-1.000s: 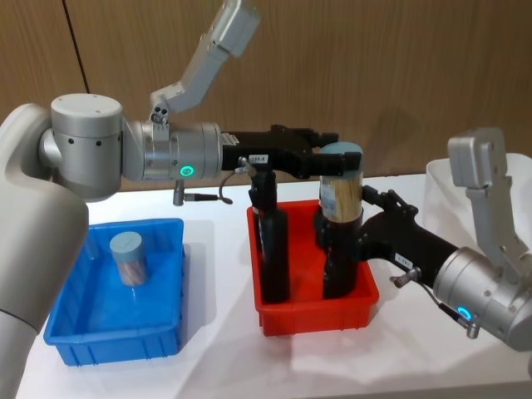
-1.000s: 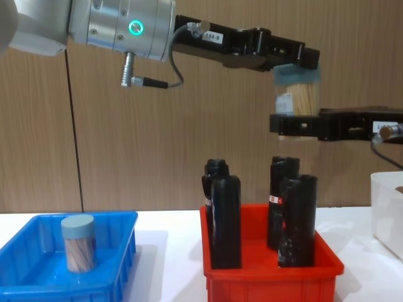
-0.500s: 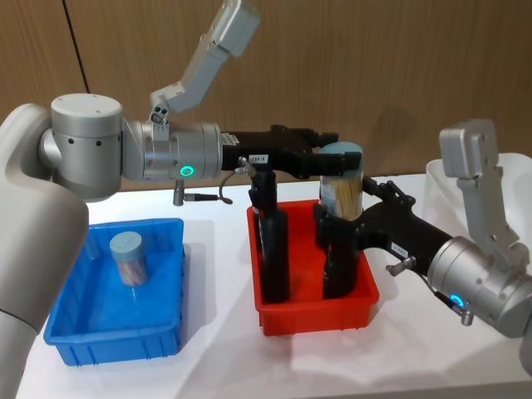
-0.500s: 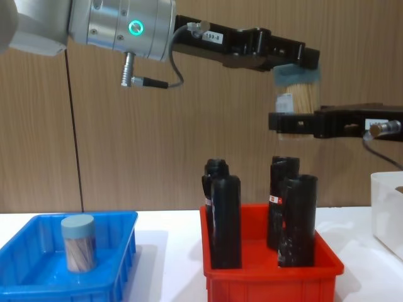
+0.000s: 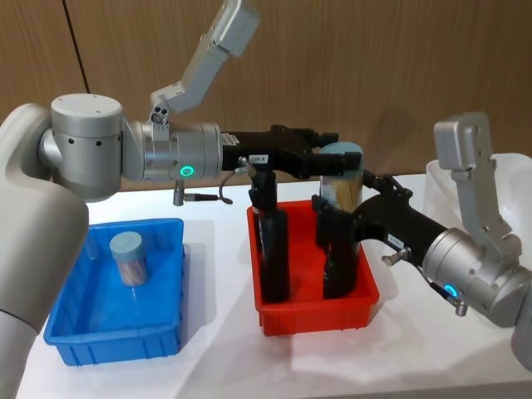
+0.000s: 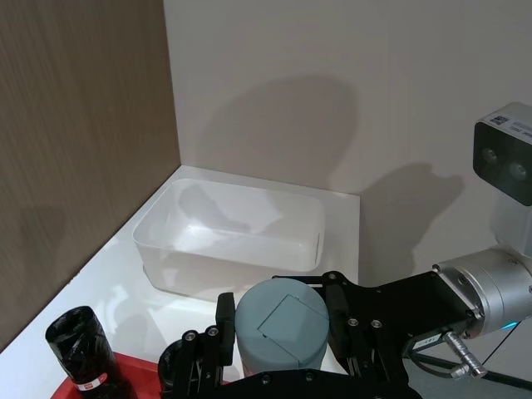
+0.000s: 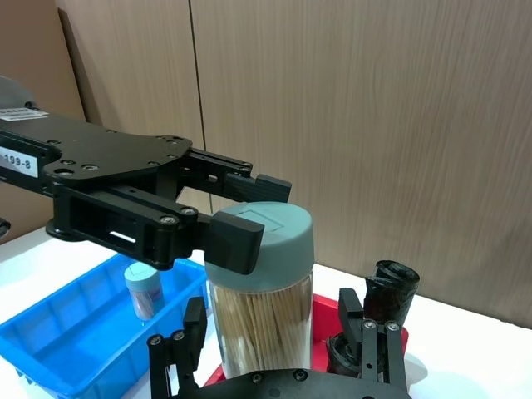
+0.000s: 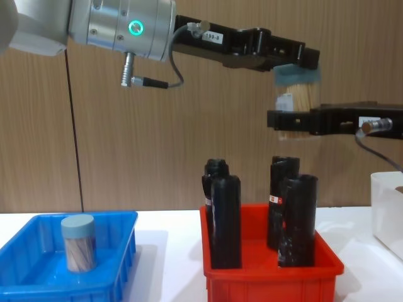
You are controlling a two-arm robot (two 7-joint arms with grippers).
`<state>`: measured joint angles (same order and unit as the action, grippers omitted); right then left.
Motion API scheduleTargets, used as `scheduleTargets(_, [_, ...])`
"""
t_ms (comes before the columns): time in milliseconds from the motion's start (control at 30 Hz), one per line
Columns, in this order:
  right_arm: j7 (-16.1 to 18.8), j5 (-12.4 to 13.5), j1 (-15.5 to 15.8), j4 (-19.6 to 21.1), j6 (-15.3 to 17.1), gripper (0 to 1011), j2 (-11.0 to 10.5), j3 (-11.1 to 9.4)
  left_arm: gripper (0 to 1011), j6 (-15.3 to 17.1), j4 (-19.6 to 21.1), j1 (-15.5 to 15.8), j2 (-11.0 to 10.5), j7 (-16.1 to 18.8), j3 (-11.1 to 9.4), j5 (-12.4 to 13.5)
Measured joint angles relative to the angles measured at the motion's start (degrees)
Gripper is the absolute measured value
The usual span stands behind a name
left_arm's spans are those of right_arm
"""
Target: Pick the cotton swabs from the blue box and place them into the white box.
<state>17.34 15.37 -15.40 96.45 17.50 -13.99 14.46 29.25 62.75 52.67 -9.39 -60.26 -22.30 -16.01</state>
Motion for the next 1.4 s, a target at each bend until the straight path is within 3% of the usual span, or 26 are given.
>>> scheduleTargets(233, [-0.2, 0.0, -0.5, -0.8, -0.6, 882, 0.2, 0.0, 666, 0.0, 0.0, 0.0, 0.0, 0.0, 0.0, 0.0])
scheduleTargets(367, [-0.3, 0.0, -0.8, -1.2, -0.9, 786, 0.4, 0.0, 666, 0.0, 0.0, 0.0, 0.0, 0.0, 0.0, 0.0])
scheduleTargets(433, [-0.3, 0.0, -0.9, -1.3, -1.0, 687, 0.4, 0.0, 666, 0.0, 0.0, 0.0, 0.0, 0.0, 0.0, 0.0])
scheduleTargets(500, [-0.3, 0.0, -1.0, -1.4, -1.1, 671, 0.4, 0.0, 666, 0.0, 0.0, 0.0, 0.0, 0.0, 0.0, 0.0])
scheduleTargets(867, [-0.8, -0.1, -1.4, -1.9, -1.2, 669, 0.5, 0.0, 670, 0.0, 0.0, 0.0, 0.0, 0.0, 0.0, 0.0])
scheduleTargets(1200, [-1.0, 0.0, -1.7, -2.0, -1.2, 668, 0.6, 0.0, 964, 0.0, 0.0, 0.0, 0.0, 0.0, 0.0, 0.0])
scheduleTargets(1400, [-1.1, 0.1, -1.8, -2.2, -1.3, 668, 0.6, 0.0, 1004, 0.0, 0.0, 0.0, 0.0, 0.0, 0.0, 0.0])
